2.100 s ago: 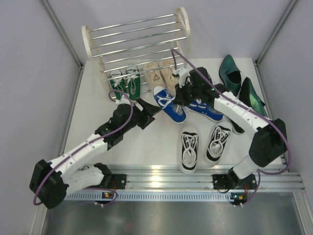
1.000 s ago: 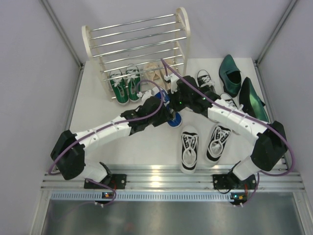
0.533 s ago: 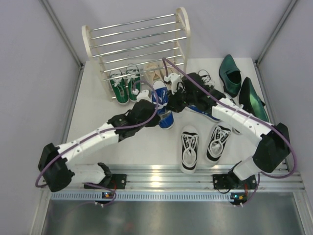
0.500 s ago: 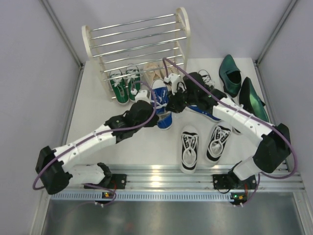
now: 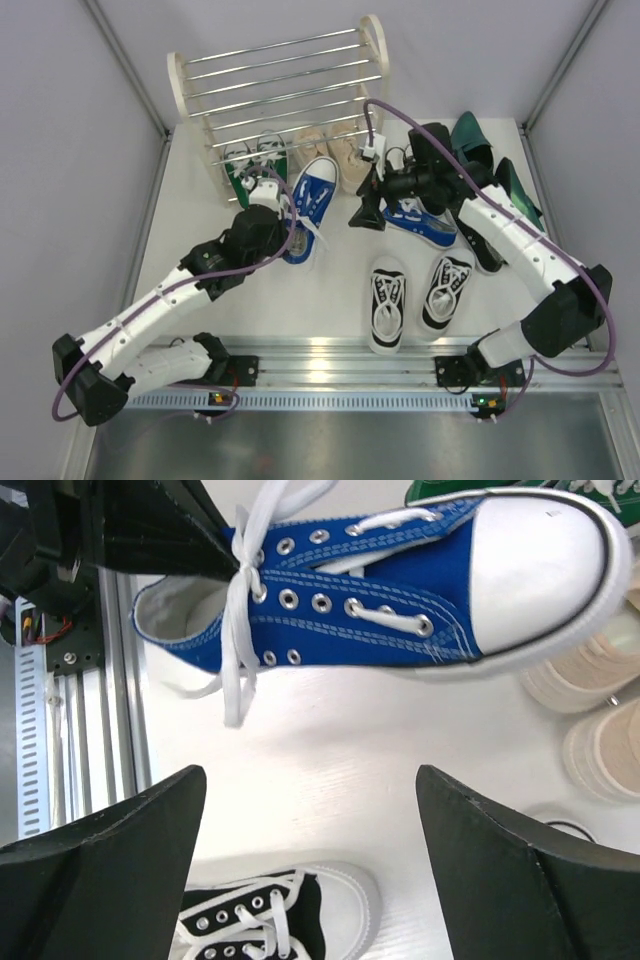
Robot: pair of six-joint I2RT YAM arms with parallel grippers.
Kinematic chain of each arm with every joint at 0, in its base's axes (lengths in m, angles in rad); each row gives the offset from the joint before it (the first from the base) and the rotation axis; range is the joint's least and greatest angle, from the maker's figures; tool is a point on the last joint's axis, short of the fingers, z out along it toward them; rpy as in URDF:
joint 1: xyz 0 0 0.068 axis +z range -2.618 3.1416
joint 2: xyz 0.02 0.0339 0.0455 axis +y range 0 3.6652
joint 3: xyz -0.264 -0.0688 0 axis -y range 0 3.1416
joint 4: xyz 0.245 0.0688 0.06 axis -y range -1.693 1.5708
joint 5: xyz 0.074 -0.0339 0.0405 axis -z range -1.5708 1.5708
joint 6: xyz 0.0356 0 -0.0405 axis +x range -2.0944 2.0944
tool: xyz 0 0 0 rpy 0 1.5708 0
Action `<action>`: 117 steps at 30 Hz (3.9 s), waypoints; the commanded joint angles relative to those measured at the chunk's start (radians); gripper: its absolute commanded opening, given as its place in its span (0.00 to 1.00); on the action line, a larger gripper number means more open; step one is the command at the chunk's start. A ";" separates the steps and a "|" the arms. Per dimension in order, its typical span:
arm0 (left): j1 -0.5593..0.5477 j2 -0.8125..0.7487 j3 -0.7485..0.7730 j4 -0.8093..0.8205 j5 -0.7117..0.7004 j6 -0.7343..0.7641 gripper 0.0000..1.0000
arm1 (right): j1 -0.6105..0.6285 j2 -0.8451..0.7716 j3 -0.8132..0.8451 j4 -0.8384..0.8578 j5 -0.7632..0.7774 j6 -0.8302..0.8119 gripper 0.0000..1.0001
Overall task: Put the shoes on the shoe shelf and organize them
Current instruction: Pick up the shoe at the center of the board, then place the shoe at the shoe shelf.
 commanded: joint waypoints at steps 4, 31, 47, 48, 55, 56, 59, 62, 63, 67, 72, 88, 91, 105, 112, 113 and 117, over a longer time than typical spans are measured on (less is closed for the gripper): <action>0.107 -0.046 0.073 0.052 0.047 0.071 0.00 | -0.077 -0.069 0.016 -0.011 -0.079 -0.030 0.87; 0.580 0.280 0.458 0.038 0.239 0.016 0.00 | -0.258 -0.136 -0.128 0.086 -0.139 0.108 0.89; 0.633 0.443 0.550 0.159 0.153 0.011 0.00 | -0.307 -0.164 -0.165 0.101 -0.139 0.122 0.89; 0.635 0.448 0.556 0.164 0.152 0.013 0.00 | -0.307 -0.165 -0.168 0.101 -0.139 0.122 0.89; 0.643 0.487 0.591 0.173 0.119 0.036 0.00 | -0.321 -0.172 -0.185 0.109 -0.138 0.128 0.89; 0.644 0.491 0.596 0.174 0.113 0.037 0.00 | -0.323 -0.175 -0.188 0.107 -0.139 0.127 0.89; 0.652 0.501 0.598 0.182 0.110 0.043 0.00 | -0.326 -0.178 -0.194 0.109 -0.138 0.127 0.89; 0.656 0.509 0.602 0.187 0.103 0.050 0.00 | -0.327 -0.178 -0.194 0.107 -0.136 0.127 0.89; 0.658 0.511 0.605 0.190 0.100 0.051 0.00 | -0.327 -0.178 -0.194 0.109 -0.136 0.127 0.89; 0.661 0.530 0.622 0.191 0.086 0.068 0.00 | -0.327 -0.178 -0.192 0.107 -0.136 0.127 0.89; 0.672 0.549 0.642 0.194 0.078 0.076 0.00 | -0.330 -0.179 -0.197 0.109 -0.136 0.127 0.89; 0.686 0.592 0.668 0.196 0.076 0.046 0.00 | -0.339 -0.195 -0.217 0.109 -0.132 0.122 0.89; 0.687 0.596 0.662 0.196 0.084 0.043 0.06 | -0.344 -0.196 -0.218 0.109 -0.132 0.121 0.89; 0.689 0.566 0.650 0.184 0.107 0.011 0.43 | -0.347 -0.198 -0.225 0.106 -0.128 0.117 0.89; 0.690 0.478 0.614 0.159 0.181 0.013 0.67 | -0.350 -0.207 -0.212 0.045 -0.093 0.033 0.89; 0.689 0.446 0.592 0.158 0.194 0.017 0.69 | -0.350 -0.207 -0.212 0.038 -0.076 0.022 0.89; 0.689 0.362 0.533 0.129 0.256 0.039 0.77 | -0.359 -0.208 -0.199 0.003 -0.015 -0.024 0.90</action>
